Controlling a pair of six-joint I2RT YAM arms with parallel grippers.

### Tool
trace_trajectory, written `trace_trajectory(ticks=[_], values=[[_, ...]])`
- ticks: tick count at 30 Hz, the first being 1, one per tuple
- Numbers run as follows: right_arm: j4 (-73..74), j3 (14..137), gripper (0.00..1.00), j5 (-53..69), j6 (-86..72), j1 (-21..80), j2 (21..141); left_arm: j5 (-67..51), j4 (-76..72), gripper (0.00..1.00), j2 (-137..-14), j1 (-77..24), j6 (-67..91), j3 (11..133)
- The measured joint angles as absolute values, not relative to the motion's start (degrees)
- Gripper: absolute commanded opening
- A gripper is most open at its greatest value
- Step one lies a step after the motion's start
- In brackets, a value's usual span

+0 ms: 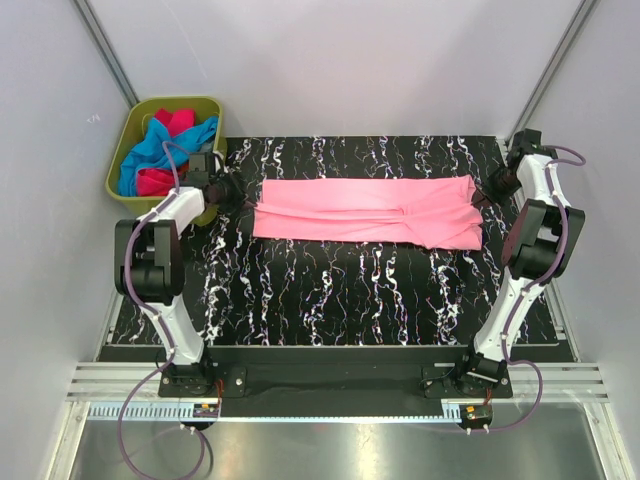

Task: Fold and stack the t-shirts
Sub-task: Fold the tshirt

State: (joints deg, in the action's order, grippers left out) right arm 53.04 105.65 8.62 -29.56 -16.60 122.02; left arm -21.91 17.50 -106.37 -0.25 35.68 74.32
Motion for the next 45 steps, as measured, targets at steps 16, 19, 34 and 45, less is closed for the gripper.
trace_trajectory(ticks=[16, 19, 34, 45], values=[[53.10, 109.43, 0.00, 8.71, -29.63, -16.60, 125.27, -18.09, 17.56, 0.02, -107.92, -0.54, 34.04, 75.50], [53.08, 110.10, 0.00, 8.73, -29.80, -16.60, 125.91, -17.69, 17.89, 0.03, -108.84, -0.71, 34.04, 76.58], [53.39, 117.01, 0.23, 9.26, -31.03, -16.49, 131.98, -15.79, 19.70, 0.37, -112.36, -0.78, 31.48, 80.99], [56.31, 125.75, 0.61, 9.52, -30.06, -16.25, 133.91, -13.13, 26.55, 0.41, -103.66, -1.76, 27.16, 75.26]])
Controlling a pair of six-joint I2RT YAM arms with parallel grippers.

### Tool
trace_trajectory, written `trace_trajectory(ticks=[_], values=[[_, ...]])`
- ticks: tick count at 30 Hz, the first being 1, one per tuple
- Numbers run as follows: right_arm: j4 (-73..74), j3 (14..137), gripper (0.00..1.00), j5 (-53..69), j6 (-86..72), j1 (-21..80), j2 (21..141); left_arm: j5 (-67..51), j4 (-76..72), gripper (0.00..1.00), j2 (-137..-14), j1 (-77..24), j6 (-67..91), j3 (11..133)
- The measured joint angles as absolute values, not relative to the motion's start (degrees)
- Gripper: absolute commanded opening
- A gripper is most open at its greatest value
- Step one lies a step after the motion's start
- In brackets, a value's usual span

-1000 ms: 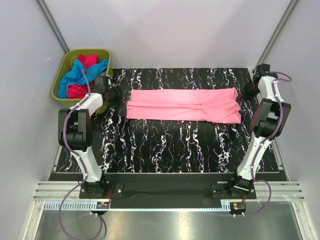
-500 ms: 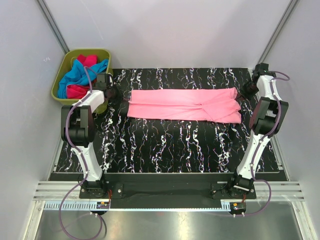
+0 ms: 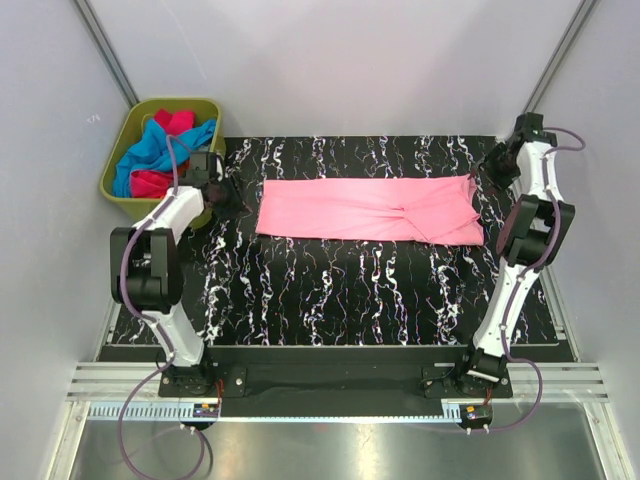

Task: Fold and stack the t-shirts
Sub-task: Fold the tshirt

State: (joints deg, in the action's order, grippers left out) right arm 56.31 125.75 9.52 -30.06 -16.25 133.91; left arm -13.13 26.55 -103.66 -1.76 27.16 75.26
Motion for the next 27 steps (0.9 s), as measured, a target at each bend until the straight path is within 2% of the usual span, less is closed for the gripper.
trace_trajectory(ticks=[5, 10, 16, 21, 27], values=[[57.28, 120.99, 0.62, 9.04, -28.38, -14.79, 127.02, -12.19, 27.16, 0.41, -94.85, -7.20, 23.33, 73.21], [54.92, 109.36, 0.59, 8.71, -27.46, -8.36, 116.75, -12.71, 25.41, 0.43, -92.03, -14.09, 20.34, 73.14], [51.92, 97.49, 0.53, 9.19, -27.40, -0.47, 113.38, -14.55, 25.41, 0.42, -100.27, -14.94, 18.98, 76.77], [51.88, 89.41, 0.54, 6.79, -26.89, 0.19, 112.97, -16.05, 25.63, 0.42, -109.91, -14.98, 18.35, 80.97], [51.75, 87.13, 0.59, 4.60, -25.91, -1.56, 110.63, -16.19, 26.61, 0.42, -114.67, -15.18, 17.32, 81.71]])
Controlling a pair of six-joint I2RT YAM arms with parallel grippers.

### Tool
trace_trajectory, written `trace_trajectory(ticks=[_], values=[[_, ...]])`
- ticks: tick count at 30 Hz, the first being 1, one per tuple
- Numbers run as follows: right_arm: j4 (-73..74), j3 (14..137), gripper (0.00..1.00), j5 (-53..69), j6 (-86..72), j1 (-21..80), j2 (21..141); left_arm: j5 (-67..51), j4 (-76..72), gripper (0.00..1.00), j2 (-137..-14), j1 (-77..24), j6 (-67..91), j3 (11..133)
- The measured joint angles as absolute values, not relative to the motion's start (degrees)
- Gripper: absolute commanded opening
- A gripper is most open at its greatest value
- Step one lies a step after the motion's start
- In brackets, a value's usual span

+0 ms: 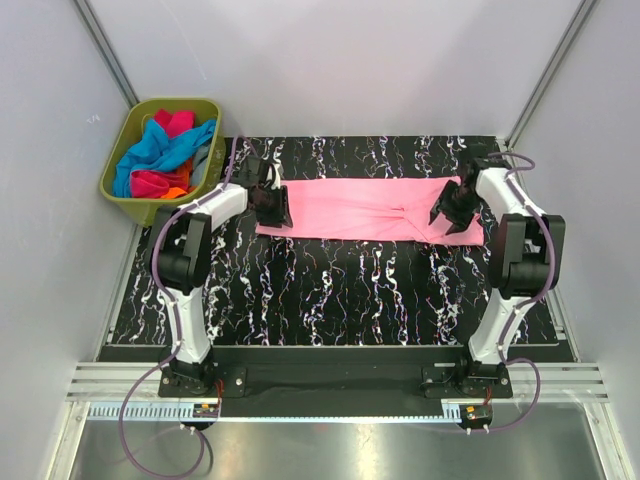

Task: Fold and stack the t-shirts
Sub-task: Fold the tshirt

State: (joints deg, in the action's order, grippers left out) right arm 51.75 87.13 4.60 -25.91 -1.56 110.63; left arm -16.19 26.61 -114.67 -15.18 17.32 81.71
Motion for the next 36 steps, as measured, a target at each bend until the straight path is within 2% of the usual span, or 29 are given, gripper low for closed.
trace_trajectory(ticks=[11, 14, 17, 18, 19, 22, 28, 36], values=[[48.73, 87.02, 0.59, 8.78, -29.23, -14.50, 110.15, -15.09, 27.44, 0.42, -115.35, -15.20, 16.27, 81.47], [47.44, 86.28, 0.56, 8.64, -30.74, -17.12, 110.56, -14.61, 27.64, 0.42, -115.37, -15.00, 16.25, 81.49], [46.15, 84.79, 0.46, 8.47, -31.70, -17.58, 110.67, -14.55, 28.53, 0.41, -116.18, -14.59, 16.21, 82.56], [45.52, 84.14, 0.40, 8.49, -32.03, -17.65, 110.72, -14.55, 28.80, 0.41, -116.86, -14.48, 16.21, 83.29], [44.86, 83.50, 0.28, 8.49, -32.49, -17.80, 110.78, -14.55, 29.02, 0.41, -117.43, -14.44, 16.23, 83.96], [43.33, 82.32, 0.23, 8.54, -34.09, -18.28, 112.01, -14.81, 29.41, 0.40, -118.50, -14.13, 16.29, 84.53], [41.19, 78.72, 0.22, 8.54, -36.73, -21.69, 114.52, -15.05, 29.54, 0.39, -118.50, -14.06, 16.40, 84.23], [39.03, 74.43, 0.22, 10.20, -38.46, -26.98, 112.07, -17.12, 26.59, 0.38, -116.84, -14.50, 16.78, 80.47]])
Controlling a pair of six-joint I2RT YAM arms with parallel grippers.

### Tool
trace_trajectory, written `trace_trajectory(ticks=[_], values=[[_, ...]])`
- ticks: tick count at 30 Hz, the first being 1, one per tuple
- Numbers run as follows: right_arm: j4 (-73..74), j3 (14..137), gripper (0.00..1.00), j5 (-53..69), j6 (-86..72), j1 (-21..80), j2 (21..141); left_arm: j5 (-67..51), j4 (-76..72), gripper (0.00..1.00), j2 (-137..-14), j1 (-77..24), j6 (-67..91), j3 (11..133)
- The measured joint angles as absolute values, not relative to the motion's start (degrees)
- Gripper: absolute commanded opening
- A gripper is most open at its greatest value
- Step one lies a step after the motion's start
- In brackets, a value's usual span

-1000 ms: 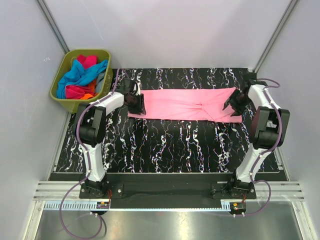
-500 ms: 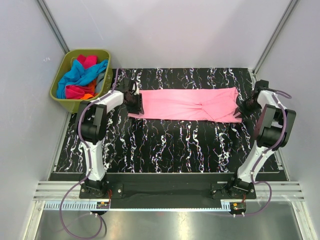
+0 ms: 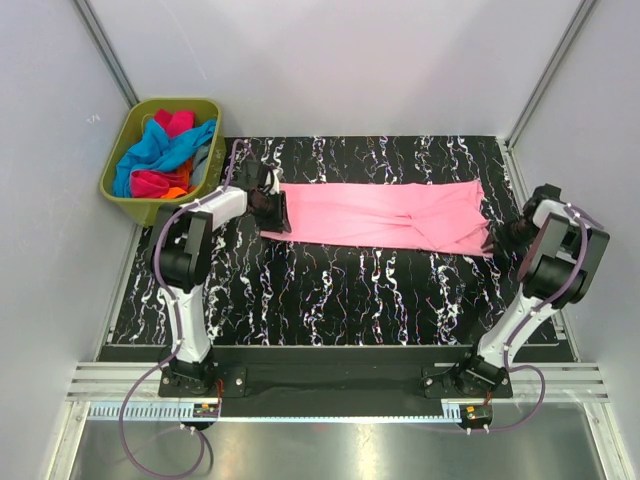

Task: Fold and stack the t-shirts
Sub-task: Fold the tshirt

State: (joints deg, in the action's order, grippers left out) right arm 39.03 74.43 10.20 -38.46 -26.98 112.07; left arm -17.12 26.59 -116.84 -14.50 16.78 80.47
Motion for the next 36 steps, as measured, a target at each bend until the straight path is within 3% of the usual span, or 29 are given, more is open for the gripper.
trace_trajectory(ticks=[7, 11, 13, 15, 17, 21, 28, 36], values=[[39.75, 67.05, 0.26, 8.45, -37.50, -31.94, 106.04, -17.85, 25.82, 0.39, -111.81, -19.68, 17.02, 73.65], [41.76, 65.87, 0.34, 8.16, -35.81, -33.17, 103.24, -18.22, 28.14, 0.47, -105.56, -22.52, 17.54, 66.67], [42.26, 65.89, 0.37, 9.23, -35.18, -33.08, 100.92, -18.22, 31.00, 0.60, -101.91, -22.15, 17.34, 64.25], [42.52, 66.37, 0.45, 11.18, -34.54, -32.69, 98.61, -18.22, 33.19, 0.62, -98.28, -20.53, 17.30, 63.68], [42.81, 67.68, 0.53, 13.13, -33.71, -31.64, 97.49, -18.35, 33.98, 0.61, -95.48, -18.28, 16.84, 64.86], [42.72, 70.57, 0.59, 15.75, -32.01, -28.67, 97.69, -19.79, 34.26, 0.59, -96.47, -14.57, 15.59, 72.18], [42.70, 75.75, 0.59, 19.00, -30.68, -27.86, 103.00, -23.40, 33.36, 0.51, -108.27, -13.04, 13.43, 83.26], [42.83, 76.23, 0.58, 20.71, -30.41, -27.68, 103.98, -22.55, 34.44, 0.39, -115.31, -13.04, 11.92, 84.62]])
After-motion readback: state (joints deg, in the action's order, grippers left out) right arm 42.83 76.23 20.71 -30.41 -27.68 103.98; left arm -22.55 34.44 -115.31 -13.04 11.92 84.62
